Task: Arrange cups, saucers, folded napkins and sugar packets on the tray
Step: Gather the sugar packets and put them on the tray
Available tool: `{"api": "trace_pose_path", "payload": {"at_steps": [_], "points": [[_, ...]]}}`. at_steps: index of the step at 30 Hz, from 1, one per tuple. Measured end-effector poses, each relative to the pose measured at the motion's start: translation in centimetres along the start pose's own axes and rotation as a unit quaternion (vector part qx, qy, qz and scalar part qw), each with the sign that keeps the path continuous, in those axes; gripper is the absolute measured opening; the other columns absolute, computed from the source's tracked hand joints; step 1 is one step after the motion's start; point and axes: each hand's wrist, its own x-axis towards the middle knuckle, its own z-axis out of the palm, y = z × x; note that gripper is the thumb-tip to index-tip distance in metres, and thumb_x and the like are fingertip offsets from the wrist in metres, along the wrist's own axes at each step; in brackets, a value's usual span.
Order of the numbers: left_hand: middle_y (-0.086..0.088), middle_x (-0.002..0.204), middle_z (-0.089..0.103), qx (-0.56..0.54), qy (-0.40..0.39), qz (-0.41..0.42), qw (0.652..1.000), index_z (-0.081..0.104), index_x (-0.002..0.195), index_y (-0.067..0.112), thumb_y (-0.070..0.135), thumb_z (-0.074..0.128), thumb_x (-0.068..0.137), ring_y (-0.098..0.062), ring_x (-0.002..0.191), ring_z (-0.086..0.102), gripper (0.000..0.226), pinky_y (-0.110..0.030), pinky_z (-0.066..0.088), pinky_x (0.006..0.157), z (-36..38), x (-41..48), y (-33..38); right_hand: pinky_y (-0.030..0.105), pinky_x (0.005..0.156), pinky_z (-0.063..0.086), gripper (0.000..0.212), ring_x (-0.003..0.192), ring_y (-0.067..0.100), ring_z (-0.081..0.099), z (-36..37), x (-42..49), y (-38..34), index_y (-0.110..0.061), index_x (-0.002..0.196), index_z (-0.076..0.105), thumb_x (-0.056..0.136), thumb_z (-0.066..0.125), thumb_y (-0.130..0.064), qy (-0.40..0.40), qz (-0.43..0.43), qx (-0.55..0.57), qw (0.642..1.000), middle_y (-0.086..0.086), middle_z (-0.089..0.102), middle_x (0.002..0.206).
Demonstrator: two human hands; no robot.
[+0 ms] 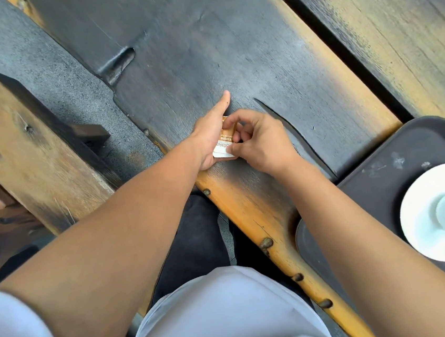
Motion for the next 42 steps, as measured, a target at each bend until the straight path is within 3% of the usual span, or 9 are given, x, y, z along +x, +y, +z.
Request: {"api": "trace_pose_path", "payload": {"at_steps": [8,12,18,20,25,30,35,39,42], "points": [[-0.01,0.055,0.053,0.022,-0.022,-0.004,1.0,0.058,0.086,0.006,0.061,0.062,0.088,-0.023,0.048,0.052,0.055,-0.024,0.045,0.043,-0.1,0.1,0.0,0.021,0.07,0.045,0.04,0.058,0.004,0.047,1.5,-2.0,0.0,-0.026,0.105,0.061,0.075,0.073,-0.003,0.049,0.077,0.107,0.99,-0.014,0.051,0.065],[-0.009,0.052,0.052,0.047,-0.052,-0.012,0.997,0.06,0.075,0.006,0.064,0.056,0.091,-0.022,0.042,0.047,0.059,-0.024,0.041,0.04,-0.1,-0.4,0.2,0.022,0.075,0.046,0.045,0.064,0.006,0.051,2.7,-4.1,-0.6,-0.031,0.12,0.057,0.083,0.068,-0.008,0.098,0.121,0.13,0.979,-0.015,0.051,0.064],[0.002,0.057,0.049,0.111,-0.162,-0.081,0.977,0.058,0.067,0.015,0.067,0.054,0.089,-0.013,0.039,0.042,0.056,-0.023,0.038,0.05,-0.2,-2.1,0.8,0.043,0.087,0.052,0.048,0.076,0.019,0.057,3.1,-7.1,-1.5,-0.025,0.13,0.054,0.086,0.072,-0.028,0.162,0.223,0.218,0.936,0.0,0.057,0.078],[0.002,0.059,0.051,0.149,-0.209,-0.089,0.962,0.061,0.073,0.015,0.062,0.057,0.09,-0.012,0.04,0.043,0.05,-0.024,0.038,0.051,0.4,-3.4,1.0,0.045,0.08,0.053,0.044,0.07,0.019,0.056,2.5,-8.4,-1.8,-0.021,0.125,0.057,0.085,0.073,-0.032,0.186,0.248,0.254,0.916,0.0,0.057,0.078],[0.0,0.062,0.053,0.214,-0.298,-0.113,0.923,0.062,0.088,0.016,0.057,0.06,0.091,-0.01,0.041,0.048,0.04,-0.023,0.044,0.049,3.0,-6.9,0.4,0.028,0.051,0.045,0.031,0.051,0.014,0.047,1.3,-12.3,-2.3,-0.013,0.117,0.065,0.093,0.066,-0.032,0.227,0.273,0.366,0.86,0.003,0.063,0.079],[0.0,0.068,0.05,0.272,-0.348,-0.112,0.89,0.067,0.092,0.017,0.055,0.063,0.089,-0.009,0.043,0.048,0.039,-0.021,0.044,0.047,6.4,-9.5,-1.8,0.026,0.047,0.039,0.025,0.048,0.013,0.041,0.7,-16.5,-1.8,-0.014,0.112,0.07,0.091,0.068,-0.026,0.298,0.262,0.42,0.817,0.005,0.064,0.077],[-0.002,0.077,0.062,0.374,-0.39,-0.09,0.837,0.07,0.104,0.022,0.06,0.057,0.091,-0.015,0.058,0.053,0.042,-0.025,0.049,0.053,10.3,-12.0,-4.7,0.023,0.05,0.037,0.016,0.054,0.011,0.044,-0.2,-21.1,-0.9,-0.015,0.079,0.068,0.092,0.065,-0.025,0.329,0.239,0.473,0.781,0.001,0.056,0.066],[-0.004,0.081,0.068,0.412,-0.419,-0.112,0.801,0.068,0.108,0.021,0.058,0.06,0.09,-0.017,0.061,0.062,0.041,-0.029,0.053,0.061,12.5,-14.1,-6.7,0.023,0.051,0.036,0.012,0.057,0.012,0.048,-0.7,-24.3,0.5,-0.013,0.086,0.071,0.09,0.07,-0.024,0.354,0.232,0.508,0.751,0.004,0.058,0.068],[-0.006,0.087,0.071,0.401,-0.417,-0.121,0.807,0.067,0.104,0.019,0.051,0.064,0.09,-0.019,0.075,0.069,0.035,-0.032,0.059,0.072,13.8,-15.1,-7.9,0.023,0.051,0.038,0.016,0.059,0.011,0.054,-1.3,-26.3,1.8,-0.011,0.096,0.075,0.09,0.071,-0.024,0.373,0.23,0.524,0.73,0.006,0.069,0.081]]}}
